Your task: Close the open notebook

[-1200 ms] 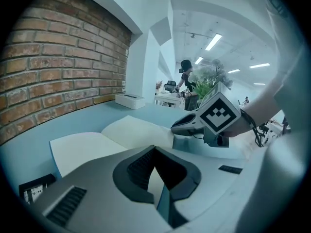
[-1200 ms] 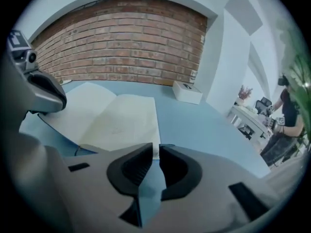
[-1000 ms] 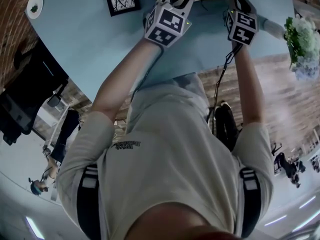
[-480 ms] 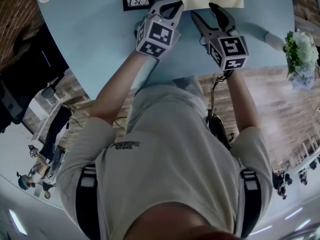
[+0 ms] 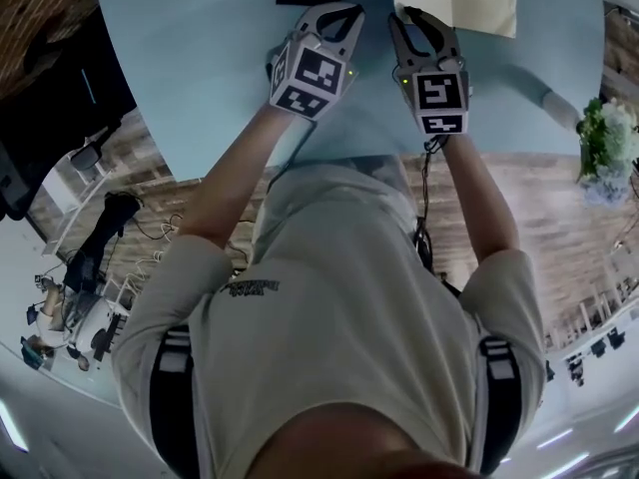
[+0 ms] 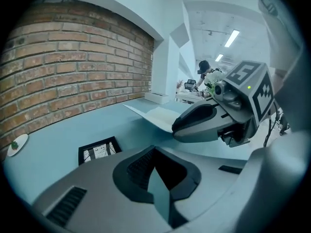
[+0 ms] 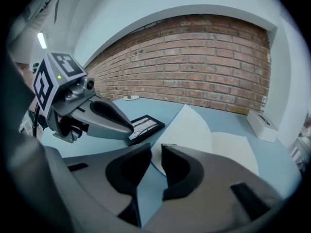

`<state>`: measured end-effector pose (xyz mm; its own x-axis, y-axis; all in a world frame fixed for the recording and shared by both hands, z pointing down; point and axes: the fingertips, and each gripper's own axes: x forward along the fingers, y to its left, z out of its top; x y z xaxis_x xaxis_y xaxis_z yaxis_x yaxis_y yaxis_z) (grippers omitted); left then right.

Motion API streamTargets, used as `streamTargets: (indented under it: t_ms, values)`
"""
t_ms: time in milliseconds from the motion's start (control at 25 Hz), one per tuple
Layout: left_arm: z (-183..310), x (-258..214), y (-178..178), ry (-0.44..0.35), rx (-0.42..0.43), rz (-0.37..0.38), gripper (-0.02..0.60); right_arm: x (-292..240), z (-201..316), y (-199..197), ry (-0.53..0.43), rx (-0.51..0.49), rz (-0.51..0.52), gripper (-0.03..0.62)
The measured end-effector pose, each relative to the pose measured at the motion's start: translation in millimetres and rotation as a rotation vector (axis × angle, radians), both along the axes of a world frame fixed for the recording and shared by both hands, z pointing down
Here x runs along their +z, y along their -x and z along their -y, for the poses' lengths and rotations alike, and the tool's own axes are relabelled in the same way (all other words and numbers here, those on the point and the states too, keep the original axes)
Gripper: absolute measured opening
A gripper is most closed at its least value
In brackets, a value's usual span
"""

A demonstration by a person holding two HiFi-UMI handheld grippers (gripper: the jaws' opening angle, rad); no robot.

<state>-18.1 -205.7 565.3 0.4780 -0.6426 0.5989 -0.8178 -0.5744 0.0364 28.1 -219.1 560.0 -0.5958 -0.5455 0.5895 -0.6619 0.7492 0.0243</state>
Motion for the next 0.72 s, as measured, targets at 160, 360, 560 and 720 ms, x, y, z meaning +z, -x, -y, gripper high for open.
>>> streamTargets:
  t_ms: [160,360,560,720]
  values:
    - [2.9,-3.7,3.4,-0.009,0.000,-0.015,0.008,-17.8,1.8,-7.2,-0.046,0.046,0.015,0.020]
    - [9.7,-20.8,-13.7,-0.034,0.041,-0.047,0.008,-53.0,13.0,-47.9,-0.118,0.160,0.038,0.012]
    - [27.7,-32.3,-52.0,-0.059,0.104,-0.087,0.008,-64.4,31.4,-108.6,-0.175,0.287,0.001,0.013]
    - [39.1,-30.1,-87.2,-0.054,0.163,-0.096,0.009,-54.5,46.8,-155.7,-0.185,0.378,-0.029,0.018]
